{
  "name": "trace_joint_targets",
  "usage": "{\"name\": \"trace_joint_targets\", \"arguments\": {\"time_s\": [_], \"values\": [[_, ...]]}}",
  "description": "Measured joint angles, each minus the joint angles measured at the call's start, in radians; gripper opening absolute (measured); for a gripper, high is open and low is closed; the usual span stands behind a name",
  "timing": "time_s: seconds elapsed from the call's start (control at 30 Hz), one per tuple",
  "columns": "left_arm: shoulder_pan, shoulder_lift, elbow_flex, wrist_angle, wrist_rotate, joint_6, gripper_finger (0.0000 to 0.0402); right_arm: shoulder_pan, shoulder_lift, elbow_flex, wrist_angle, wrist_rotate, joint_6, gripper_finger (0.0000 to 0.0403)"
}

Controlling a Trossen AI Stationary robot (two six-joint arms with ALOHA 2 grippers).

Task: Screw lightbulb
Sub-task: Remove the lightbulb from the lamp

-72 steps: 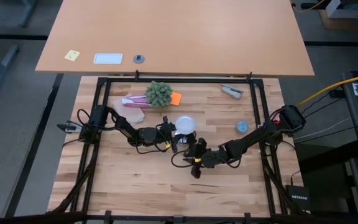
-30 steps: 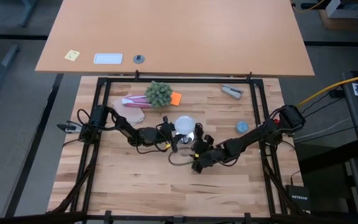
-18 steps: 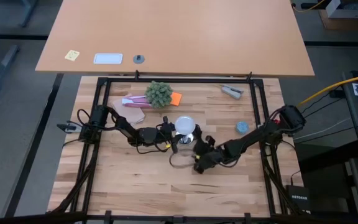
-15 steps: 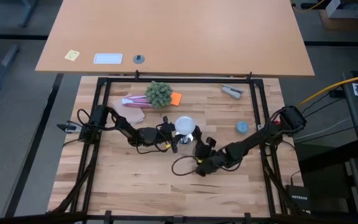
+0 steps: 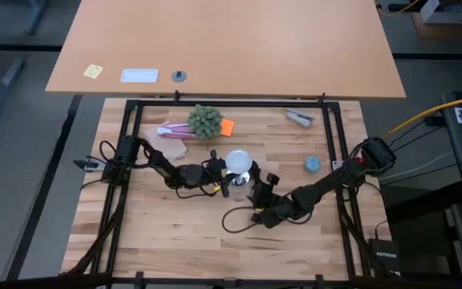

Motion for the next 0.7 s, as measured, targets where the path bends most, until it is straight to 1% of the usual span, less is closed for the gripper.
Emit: {"name": "trace_joint_targets", "arguments": {"time_s": [0.03, 0.1, 0.13, 0.23, 0.27, 0.33, 0.4, 0.53, 0.63, 0.7], "values": [[0.000, 0.000, 0.000, 0.000, 0.000, 0.000, 0.0153, 0.001, 0.000, 0.005, -0.002, -0.012, -0.002, 0.0166], [0.000, 0.000, 0.000, 0.000, 0.000, 0.000, 0.0153, 0.002, 0.000, 0.016, -0.002, 0.006, -0.004, 0.0166], [0.000, 0.000, 0.000, 0.000, 0.000, 0.000, 0.0153, 0.001, 0.000, 0.019, -0.011, 0.043, -0.012, 0.0166], [0.000, 0.000, 0.000, 0.000, 0.000, 0.000, 0.0153, -0.019, 0.000, 0.020, -0.040, 0.210, -0.045, 0.0166], [0.000, 0.000, 0.000, 0.000, 0.000, 0.000, 0.0153, -0.032, 0.000, 0.020, -0.046, 0.248, -0.051, 0.0166], [0.000, 0.000, 0.000, 0.000, 0.000, 0.000, 0.0153, -0.070, 0.000, 0.020, -0.058, 0.255, -0.057, 0.0166], [0.000, 0.000, 0.000, 0.000, 0.000, 0.000, 0.0153, -0.123, 0.000, 0.017, -0.059, 0.180, -0.064, 0.0166], [0.000, 0.000, 0.000, 0.000, 0.000, 0.000, 0.0153, -0.242, 0.000, -0.015, -0.051, -0.058, -0.077, 0.0166], [0.000, 0.000, 0.000, 0.000, 0.000, 0.000, 0.0153, -0.314, -0.001, -0.047, -0.039, -0.147, -0.061, 0.0166], [0.000, 0.000, 0.000, 0.000, 0.000, 0.000, 0.0153, -0.342, -0.005, -0.062, -0.028, -0.196, -0.030, 0.0166]]}}
